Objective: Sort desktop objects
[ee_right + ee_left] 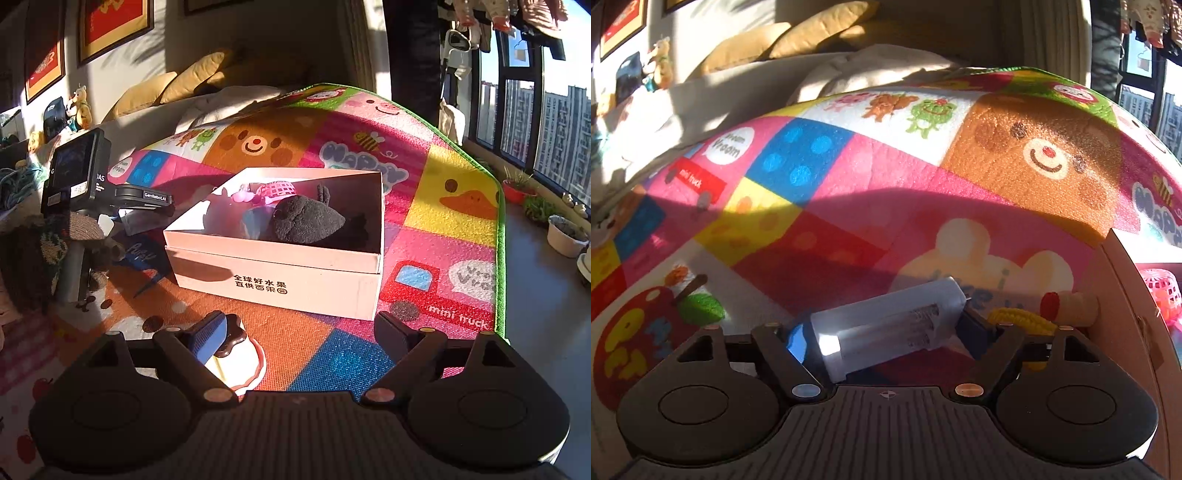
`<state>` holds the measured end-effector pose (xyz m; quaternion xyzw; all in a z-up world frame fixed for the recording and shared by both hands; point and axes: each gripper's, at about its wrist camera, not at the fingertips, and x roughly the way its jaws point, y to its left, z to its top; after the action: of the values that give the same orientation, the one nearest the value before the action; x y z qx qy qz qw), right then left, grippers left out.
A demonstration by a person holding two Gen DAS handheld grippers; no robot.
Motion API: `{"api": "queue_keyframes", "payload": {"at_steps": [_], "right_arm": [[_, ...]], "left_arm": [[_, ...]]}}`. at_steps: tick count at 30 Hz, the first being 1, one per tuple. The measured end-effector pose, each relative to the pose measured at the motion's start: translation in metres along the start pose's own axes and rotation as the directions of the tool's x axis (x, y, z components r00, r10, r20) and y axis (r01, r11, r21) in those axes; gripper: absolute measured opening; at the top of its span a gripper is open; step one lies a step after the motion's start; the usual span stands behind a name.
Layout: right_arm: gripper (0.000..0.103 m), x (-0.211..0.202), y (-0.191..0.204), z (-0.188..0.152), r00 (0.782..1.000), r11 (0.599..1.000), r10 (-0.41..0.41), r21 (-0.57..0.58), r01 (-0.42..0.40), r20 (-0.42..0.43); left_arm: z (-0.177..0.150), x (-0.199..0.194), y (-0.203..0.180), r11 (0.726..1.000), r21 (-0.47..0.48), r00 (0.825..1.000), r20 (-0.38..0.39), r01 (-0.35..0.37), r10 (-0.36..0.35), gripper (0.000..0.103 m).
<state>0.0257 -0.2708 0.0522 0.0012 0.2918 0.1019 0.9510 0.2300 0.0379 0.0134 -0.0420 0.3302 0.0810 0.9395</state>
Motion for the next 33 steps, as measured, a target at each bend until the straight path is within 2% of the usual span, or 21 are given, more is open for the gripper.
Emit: {"api": "queue_keyframes", "payload": {"at_steps": [4, 5, 6, 8, 10, 14, 16, 18, 19, 20, 22, 24, 26, 28, 30, 33], "right_arm": [[0.087, -0.003, 0.005, 0.025, 0.998, 0.999, -0.003, -0.04, 0.005, 0.057], [0.082, -0.002, 0.009, 0.033, 0.997, 0.998, -0.01, -0.06, 0.015, 0.076], [0.076, -0.001, 0.011, 0.038, 0.996, 0.997, -0.015, -0.069, 0.021, 0.088], [0.039, 0.011, 0.018, 0.057, 0.996, 0.996, -0.02, -0.09, 0.027, 0.083], [0.031, 0.026, 0.021, 0.074, 0.997, 0.996, -0.017, -0.085, 0.023, 0.075], [0.028, 0.072, 0.032, 0.105, 0.998, 0.997, -0.006, -0.075, 0.011, 0.062], [0.025, 0.097, 0.041, 0.112, 0.999, 0.995, -0.032, -0.093, 0.035, 0.038], [0.023, 0.125, 0.051, 0.113, 0.998, 0.995, -0.044, -0.096, 0.04, -0.037], [0.017, 0.133, 0.054, 0.113, 0.996, 0.997, -0.038, -0.074, 0.032, -0.078], [0.016, 0.139, 0.056, 0.111, 0.992, 0.999, -0.003, -0.038, -0.001, -0.127], [0.016, 0.139, 0.059, 0.106, 0.984, 0.997, 0.077, 0.016, -0.076, -0.16], [0.016, 0.133, 0.063, 0.101, 0.973, 0.991, 0.137, 0.031, -0.134, -0.184], [0.016, 0.125, 0.066, 0.097, 0.97, 0.989, 0.145, 0.012, -0.145, -0.194], [0.017, 0.108, 0.067, 0.092, 0.976, 0.992, 0.12, -0.022, -0.126, -0.18], [0.023, 0.085, 0.063, 0.087, 0.982, 0.992, 0.107, -0.044, -0.115, -0.152], [0.047, 0.044, 0.056, 0.075, 0.994, 0.994, 0.078, -0.074, -0.084, -0.079]], "left_arm": [[-0.007, -0.01, 0.008, 1.0, 0.008, 1.0, -0.003, 0.029, -0.029, 0.081], [-0.009, -0.016, 0.011, 0.999, 0.006, 0.999, -0.003, 0.043, -0.043, 0.081], [-0.012, -0.024, 0.014, 0.998, 0.005, 0.998, -0.002, 0.063, -0.063, 0.081], [-0.019, -0.044, 0.019, 0.994, 0.016, 0.994, 0.001, 0.111, -0.111, 0.081], [-0.03, -0.073, 0.021, 0.984, 0.048, 0.985, 0.006, 0.17, -0.171, 0.081], [-0.054, -0.121, 0.021, 0.948, 0.09, 0.953, -0.025, 0.304, -0.303, 0.081], [-0.069, -0.143, 0.02, 0.922, 0.11, 0.929, -0.05, 0.371, -0.368, 0.081], [-0.083, -0.159, 0.019, 0.902, 0.126, 0.911, -0.071, 0.412, -0.406, 0.084], [-0.088, -0.165, 0.019, 0.89, 0.132, 0.899, -0.085, 0.438, -0.43, 0.085], [-0.094, -0.169, 0.019, 0.881, 0.13, 0.89, -0.098, 0.455, -0.446, 0.086], [-0.102, -0.173, 0.021, 0.867, 0.122, 0.874, -0.118, 0.484, -0.472, 0.087], [-0.108, -0.173, 0.021, 0.86, 0.117, 0.866, -0.129, 0.496, -0.482, 0.091], [-0.114, -0.172, 0.02, 0.861, 0.116, 0.866, -0.138, 0.495, -0.48, 0.094], [-0.119, -0.172, 0.02, 0.86, 0.114, 0.865, -0.142, 0.497, -0.481, 0.095], [-0.123, -0.174, 0.02, 0.859, 0.115, 0.864, -0.143, 0.499, -0.483, 0.096], [-0.129, -0.174, 0.019, 0.86, 0.129, 0.866, -0.157, 0.494, -0.474, 0.098]]}}
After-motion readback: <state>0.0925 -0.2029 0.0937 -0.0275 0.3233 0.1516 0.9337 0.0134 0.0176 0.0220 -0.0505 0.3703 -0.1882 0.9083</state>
